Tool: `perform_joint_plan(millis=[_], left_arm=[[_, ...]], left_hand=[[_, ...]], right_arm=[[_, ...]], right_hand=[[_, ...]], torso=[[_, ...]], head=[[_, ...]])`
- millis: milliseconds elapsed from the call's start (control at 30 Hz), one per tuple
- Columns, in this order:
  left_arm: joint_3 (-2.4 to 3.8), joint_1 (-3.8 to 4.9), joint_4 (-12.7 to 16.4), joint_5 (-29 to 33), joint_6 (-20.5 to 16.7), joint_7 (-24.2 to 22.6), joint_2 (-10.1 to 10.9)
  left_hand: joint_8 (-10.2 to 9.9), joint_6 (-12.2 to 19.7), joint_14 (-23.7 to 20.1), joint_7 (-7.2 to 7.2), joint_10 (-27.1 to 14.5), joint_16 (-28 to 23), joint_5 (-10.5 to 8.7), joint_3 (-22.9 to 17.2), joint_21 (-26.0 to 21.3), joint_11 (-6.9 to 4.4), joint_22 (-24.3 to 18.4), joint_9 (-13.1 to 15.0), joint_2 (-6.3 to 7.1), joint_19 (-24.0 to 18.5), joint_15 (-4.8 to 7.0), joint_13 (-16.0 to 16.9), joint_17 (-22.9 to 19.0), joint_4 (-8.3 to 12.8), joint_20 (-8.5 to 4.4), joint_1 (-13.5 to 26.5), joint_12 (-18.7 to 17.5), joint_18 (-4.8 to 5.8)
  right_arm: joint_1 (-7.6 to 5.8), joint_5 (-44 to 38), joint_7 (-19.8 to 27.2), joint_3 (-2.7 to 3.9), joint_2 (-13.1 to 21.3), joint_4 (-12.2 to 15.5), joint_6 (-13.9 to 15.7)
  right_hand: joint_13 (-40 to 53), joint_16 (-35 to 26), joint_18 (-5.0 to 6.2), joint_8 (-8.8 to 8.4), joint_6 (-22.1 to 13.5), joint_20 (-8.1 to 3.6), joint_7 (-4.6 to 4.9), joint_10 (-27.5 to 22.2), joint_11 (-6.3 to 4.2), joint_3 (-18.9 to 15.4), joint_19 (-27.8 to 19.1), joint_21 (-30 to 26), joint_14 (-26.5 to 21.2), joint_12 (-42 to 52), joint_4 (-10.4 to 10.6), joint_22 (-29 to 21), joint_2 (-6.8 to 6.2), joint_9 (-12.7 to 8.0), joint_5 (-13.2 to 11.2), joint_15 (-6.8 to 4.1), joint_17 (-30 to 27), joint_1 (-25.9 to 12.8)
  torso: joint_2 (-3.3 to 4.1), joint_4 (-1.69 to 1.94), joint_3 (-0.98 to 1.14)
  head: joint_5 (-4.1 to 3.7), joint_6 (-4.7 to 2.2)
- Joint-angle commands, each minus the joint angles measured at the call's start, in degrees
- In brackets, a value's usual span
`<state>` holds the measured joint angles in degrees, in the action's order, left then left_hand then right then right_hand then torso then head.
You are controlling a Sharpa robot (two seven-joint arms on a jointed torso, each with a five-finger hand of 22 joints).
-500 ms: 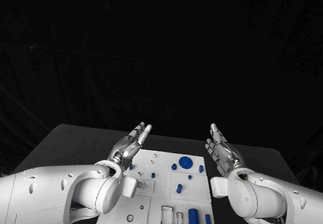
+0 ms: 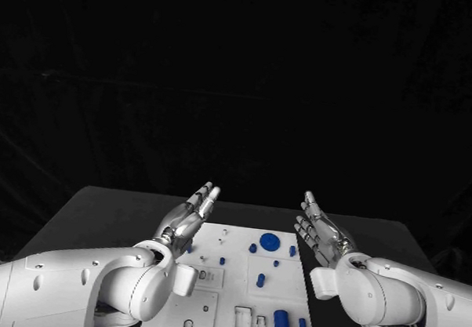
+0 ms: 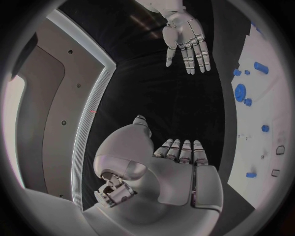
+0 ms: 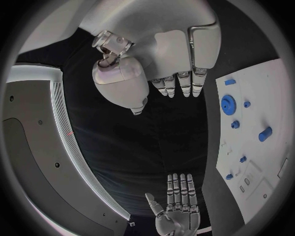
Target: Assemble the parts on the task board
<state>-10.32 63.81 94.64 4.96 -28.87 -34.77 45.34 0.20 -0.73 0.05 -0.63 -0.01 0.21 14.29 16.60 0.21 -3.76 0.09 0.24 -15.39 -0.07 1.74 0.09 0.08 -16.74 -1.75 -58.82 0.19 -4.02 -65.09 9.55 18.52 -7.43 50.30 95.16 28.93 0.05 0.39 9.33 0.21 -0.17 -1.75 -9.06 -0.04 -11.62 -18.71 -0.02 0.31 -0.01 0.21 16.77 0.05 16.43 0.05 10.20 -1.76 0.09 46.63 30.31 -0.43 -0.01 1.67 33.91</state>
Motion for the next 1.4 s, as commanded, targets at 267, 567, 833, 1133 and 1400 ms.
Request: perform_joint_plan(millis=[267,567,833,1133,1400], left_arm=[[0.03,0.07,-0.1,-0.3,3.0,-2.6,0.1],[-0.02,-0.02,-0.2,-0.3,4.0,-2.3,0.1],[-0.05,-0.03,-0.4,-0.3,5.0,-1.9,0.0],[-0.07,-0.03,-0.4,-0.5,5.3,-2.4,0.5],[-0.11,-0.02,-0.9,-1.6,5.7,-2.7,0.8]], left_hand=[[0.1,-0.7,0.0,0.32,0.0,-0.2,0.67,0.1,-0.2,0.74,-0.1,0.1,0.02,0.1,3.23,-0.1,-0.1,0.1,-2.99,-1.1,-0.2,-0.23],[0.2,-0.8,0.0,0.57,0.0,-0.2,1.01,0.0,-0.2,1.02,-0.1,0.1,-0.14,0.1,2.93,-0.1,-0.1,0.1,-2.74,-1.3,-0.2,-0.18],[0.2,-0.9,0.0,0.96,0.0,-0.2,1.95,-0.3,-0.2,1.43,-0.1,0.1,-0.47,0.1,2.50,-0.1,-0.1,0.1,-2.29,-1.8,-0.2,-0.17],[0.2,-1.1,0.0,1.07,0.0,-0.2,3.70,-0.6,-0.2,1.53,-0.1,0.2,-0.39,0.1,2.38,-0.1,-0.1,0.1,-2.03,-2.9,-0.2,-0.29],[0.3,-1.6,0.0,1.15,0.0,-0.2,4.14,-0.8,-0.2,1.66,-0.1,0.3,-0.25,0.1,2.16,-0.1,-0.1,0.1,-1.58,-4.0,-0.2,-0.52]], right_arm=[[-0.04,-0.3,-0.5,0.03,-0.1,0.0,-1.0],[-0.03,-0.3,-0.2,0.03,0.0,0.2,-1.1],[-0.03,-0.3,-0.1,0.03,0.3,0.1,-1.6],[-0.04,-2.5,0.4,0.03,0.2,-0.5,-2.3],[-0.66,-8.4,0.6,0.04,0.5,-0.3,-3.3]], right_hand=[[-0.1,-0.4,-0.39,-0.21,0.2,-5.73,1.15,0.0,1.19,0.1,0.0,-0.3,0.0,-0.2,-0.2,-0.1,-0.04,-0.1,1.5,-10.59,-0.1,1.1],[-0.1,-0.4,-0.59,-0.21,0.2,-5.59,1.51,0.0,1.54,0.3,0.0,-0.3,0.0,-0.2,-0.1,-0.1,-0.04,-0.1,2.1,-10.28,-0.1,1.5],[-0.1,-0.4,-0.84,-0.21,0.2,-5.12,2.30,0.0,2.30,0.4,0.0,-0.3,0.0,-0.2,-0.1,-0.1,-0.01,-0.1,2.3,-9.57,-0.1,1.9],[-0.1,-0.4,-1.02,-0.21,0.2,-4.50,3.10,0.0,3.10,0.6,0.0,-0.3,0.0,-0.2,-0.1,-0.1,-0.12,-0.1,2.5,-8.78,-0.1,2.5],[-0.1,-0.4,-1.66,-0.21,0.2,-2.49,5.89,0.0,5.92,0.6,0.0,-0.3,0.0,-0.2,-0.2,-0.1,-0.39,-0.1,2.7,-6.13,-0.1,4.1]], torso=[[-0.01,-0.11,0.03],[0.02,-0.17,0.00],[-0.07,-0.09,0.03],[-0.05,-0.13,0.04],[0.00,-0.15,0.02]], head=[[0.37,0.12],[0.35,0.15],[-0.26,0.68],[0.13,1.30],[0.68,3.00]])
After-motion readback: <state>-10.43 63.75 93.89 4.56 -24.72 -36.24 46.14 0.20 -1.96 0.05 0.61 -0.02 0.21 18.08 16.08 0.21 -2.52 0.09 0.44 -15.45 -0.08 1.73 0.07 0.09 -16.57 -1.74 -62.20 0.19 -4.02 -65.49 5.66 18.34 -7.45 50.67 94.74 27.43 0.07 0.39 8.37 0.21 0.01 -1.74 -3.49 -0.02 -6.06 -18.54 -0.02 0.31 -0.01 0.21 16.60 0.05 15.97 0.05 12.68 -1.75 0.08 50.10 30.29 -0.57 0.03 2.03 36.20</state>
